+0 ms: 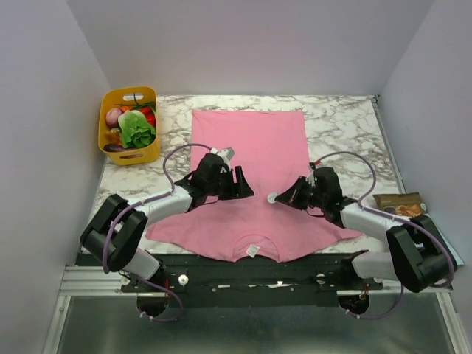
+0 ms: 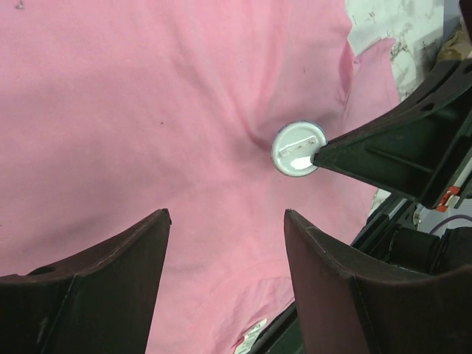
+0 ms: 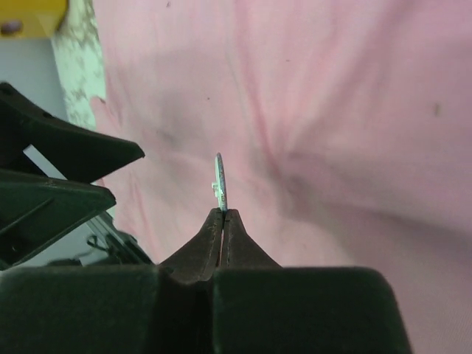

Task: Pin the brooch onto the clothing

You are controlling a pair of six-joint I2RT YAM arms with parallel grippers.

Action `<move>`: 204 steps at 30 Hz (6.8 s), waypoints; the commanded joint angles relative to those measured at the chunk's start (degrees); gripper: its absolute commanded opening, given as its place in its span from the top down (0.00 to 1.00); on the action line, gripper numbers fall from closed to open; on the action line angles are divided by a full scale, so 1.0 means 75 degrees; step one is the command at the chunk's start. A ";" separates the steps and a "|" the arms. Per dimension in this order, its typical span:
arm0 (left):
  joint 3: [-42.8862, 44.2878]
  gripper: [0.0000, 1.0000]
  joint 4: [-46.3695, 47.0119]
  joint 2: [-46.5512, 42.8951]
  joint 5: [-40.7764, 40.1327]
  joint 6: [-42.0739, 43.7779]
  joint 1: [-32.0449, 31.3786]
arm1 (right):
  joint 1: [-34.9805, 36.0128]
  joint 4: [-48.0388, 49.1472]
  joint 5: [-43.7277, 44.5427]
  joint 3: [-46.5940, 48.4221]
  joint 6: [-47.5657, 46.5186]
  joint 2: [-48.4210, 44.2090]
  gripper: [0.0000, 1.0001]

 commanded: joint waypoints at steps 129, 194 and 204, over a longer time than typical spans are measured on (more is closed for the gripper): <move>0.1008 1.00 -0.0257 -0.2171 -0.1446 0.1532 -0.0616 | -0.0299 -0.1457 -0.0789 0.1912 -0.2073 -0.3485 0.00; 0.0198 1.00 0.0140 -0.5162 -0.0393 0.1579 -0.0487 | 0.1517 0.3565 -0.3452 0.3049 -0.0560 0.0465 0.76; 0.0397 1.00 0.0305 -0.4963 -0.0253 0.1439 -0.0487 | 0.1752 0.2085 -0.2760 0.3073 -0.1768 -0.0051 0.75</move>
